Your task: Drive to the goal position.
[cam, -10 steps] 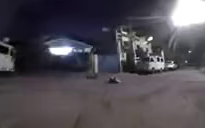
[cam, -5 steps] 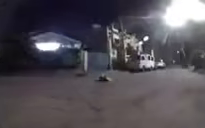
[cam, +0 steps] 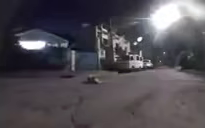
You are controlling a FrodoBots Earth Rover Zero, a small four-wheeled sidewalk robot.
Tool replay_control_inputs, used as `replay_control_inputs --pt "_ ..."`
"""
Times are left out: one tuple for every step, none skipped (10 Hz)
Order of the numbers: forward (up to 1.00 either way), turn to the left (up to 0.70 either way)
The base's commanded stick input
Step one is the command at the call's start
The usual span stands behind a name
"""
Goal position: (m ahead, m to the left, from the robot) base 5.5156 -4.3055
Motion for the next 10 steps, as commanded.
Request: replay_control_inputs --pt "0.7 -0.35" --pt "0.7 -0.35" --pt "0.7 -0.35" --pt "0.7 -0.35" --pt "0.7 -0.35" --pt "0.7 -0.35" --pt "0.7 -0.35" --pt "0.7 -0.35" --pt "0.7 -0.35" --pt "0.7 -0.35"
